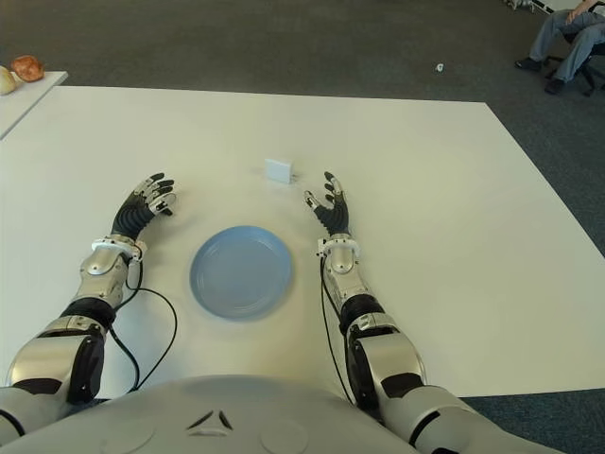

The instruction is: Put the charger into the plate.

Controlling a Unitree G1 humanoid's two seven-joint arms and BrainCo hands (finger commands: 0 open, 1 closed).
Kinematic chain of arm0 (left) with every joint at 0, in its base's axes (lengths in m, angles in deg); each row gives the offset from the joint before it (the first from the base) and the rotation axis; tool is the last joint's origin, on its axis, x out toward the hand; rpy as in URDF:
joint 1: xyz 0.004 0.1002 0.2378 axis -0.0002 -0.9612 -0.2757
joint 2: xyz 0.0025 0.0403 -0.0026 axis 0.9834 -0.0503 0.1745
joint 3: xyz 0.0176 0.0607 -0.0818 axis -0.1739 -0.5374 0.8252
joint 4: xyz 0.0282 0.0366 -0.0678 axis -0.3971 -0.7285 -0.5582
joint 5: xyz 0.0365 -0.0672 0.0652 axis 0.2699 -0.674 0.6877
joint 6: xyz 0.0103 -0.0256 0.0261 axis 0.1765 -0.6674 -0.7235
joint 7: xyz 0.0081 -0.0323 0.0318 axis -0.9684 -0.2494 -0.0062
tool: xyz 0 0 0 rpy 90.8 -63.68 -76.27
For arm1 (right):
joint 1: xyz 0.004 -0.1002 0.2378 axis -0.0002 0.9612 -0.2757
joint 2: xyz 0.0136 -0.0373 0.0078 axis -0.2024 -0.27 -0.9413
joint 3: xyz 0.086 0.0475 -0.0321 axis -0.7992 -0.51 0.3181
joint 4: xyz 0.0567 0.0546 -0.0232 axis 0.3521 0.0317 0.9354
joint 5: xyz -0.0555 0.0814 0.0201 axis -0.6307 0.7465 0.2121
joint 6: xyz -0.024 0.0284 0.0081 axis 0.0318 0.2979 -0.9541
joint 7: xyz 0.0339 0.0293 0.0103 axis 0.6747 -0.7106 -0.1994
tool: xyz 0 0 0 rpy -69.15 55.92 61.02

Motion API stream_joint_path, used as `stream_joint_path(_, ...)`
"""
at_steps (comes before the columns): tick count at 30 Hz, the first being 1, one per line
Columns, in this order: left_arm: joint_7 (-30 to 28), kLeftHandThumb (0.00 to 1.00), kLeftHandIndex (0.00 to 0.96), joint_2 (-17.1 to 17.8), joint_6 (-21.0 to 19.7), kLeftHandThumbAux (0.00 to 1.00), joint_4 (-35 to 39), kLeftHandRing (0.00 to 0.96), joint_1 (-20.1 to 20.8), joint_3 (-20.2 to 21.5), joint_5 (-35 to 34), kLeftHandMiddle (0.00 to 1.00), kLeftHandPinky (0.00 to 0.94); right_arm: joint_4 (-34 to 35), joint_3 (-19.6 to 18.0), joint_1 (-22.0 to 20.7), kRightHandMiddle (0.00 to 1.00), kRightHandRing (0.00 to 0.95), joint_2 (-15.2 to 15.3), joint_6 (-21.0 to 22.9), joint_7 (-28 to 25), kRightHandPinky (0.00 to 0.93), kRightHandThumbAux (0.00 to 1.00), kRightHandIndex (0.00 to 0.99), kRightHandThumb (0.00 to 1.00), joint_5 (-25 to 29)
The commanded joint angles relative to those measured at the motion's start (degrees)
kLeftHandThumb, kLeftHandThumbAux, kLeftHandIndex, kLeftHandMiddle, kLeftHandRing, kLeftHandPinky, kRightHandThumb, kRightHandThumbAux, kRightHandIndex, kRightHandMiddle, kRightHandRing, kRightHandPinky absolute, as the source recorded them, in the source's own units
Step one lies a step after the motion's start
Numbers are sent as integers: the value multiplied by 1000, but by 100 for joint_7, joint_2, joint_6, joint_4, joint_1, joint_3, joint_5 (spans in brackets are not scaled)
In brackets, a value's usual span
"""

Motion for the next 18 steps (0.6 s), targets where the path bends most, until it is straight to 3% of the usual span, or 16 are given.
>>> stream_joint_path(1, 68, 0, 127, -149, -196, 629, -207, 138, -207, -76, 145, 188, 58, -467, 83, 433, 151, 161, 89, 349, 156, 225, 668, 135, 259, -175)
stream_joint_path(11, 163, 0, 135, -124, -279, 629, -211, 123, -204, -135, 214, 188, 27, -466, -32, 400, 147, 162, 89, 326, 130, 202, 683, 129, 249, -50)
stream_joint_path(18, 126, 0, 153, -172, -212, 626, -179, 138, -210, -74, 138, 207, 33, 90, -197, 291, 146, 157, 231, 480, 58, 198, 680, 133, 274, 73)
